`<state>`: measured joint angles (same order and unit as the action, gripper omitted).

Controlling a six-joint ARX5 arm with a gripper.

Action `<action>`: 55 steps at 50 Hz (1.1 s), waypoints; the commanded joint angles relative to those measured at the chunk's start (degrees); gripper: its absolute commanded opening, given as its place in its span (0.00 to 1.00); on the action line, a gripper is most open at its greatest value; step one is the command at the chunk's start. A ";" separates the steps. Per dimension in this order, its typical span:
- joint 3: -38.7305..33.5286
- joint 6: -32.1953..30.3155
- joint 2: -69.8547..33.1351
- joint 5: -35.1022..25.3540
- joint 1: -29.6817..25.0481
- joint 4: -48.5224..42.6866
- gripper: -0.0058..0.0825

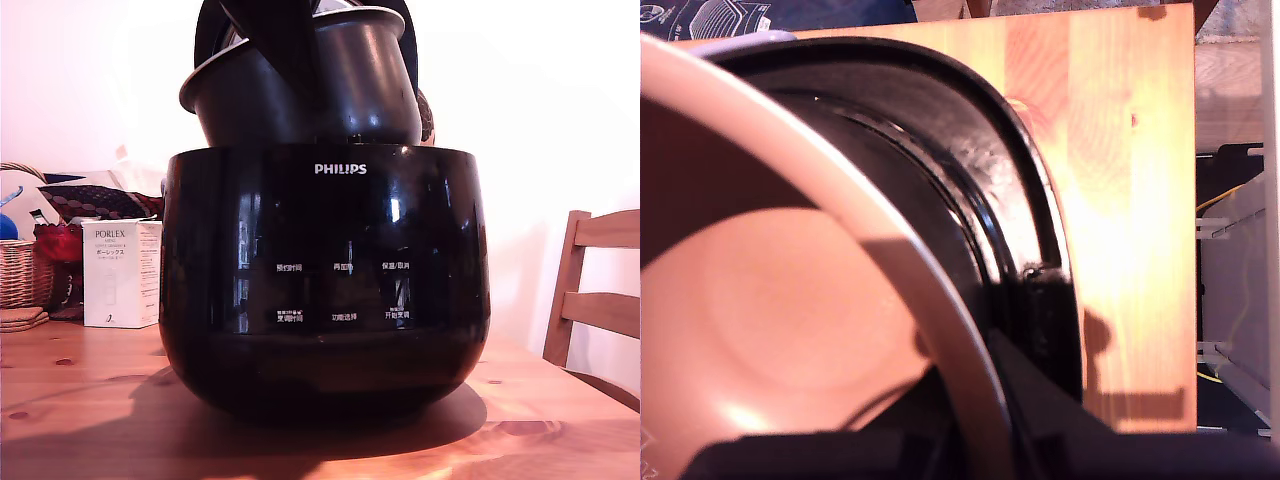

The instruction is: Place the pot you are holding inside the rice cooker

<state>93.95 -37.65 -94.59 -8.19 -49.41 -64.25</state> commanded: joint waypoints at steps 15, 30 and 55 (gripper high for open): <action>0.79 1.90 -2.40 -3.08 -0.76 0.02 0.04; 0.79 3.39 -2.40 -3.19 -0.76 0.00 0.04; 0.79 3.80 -2.40 -3.19 -0.76 -0.42 0.09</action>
<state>93.97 -34.59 -97.06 -10.00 -48.99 -63.64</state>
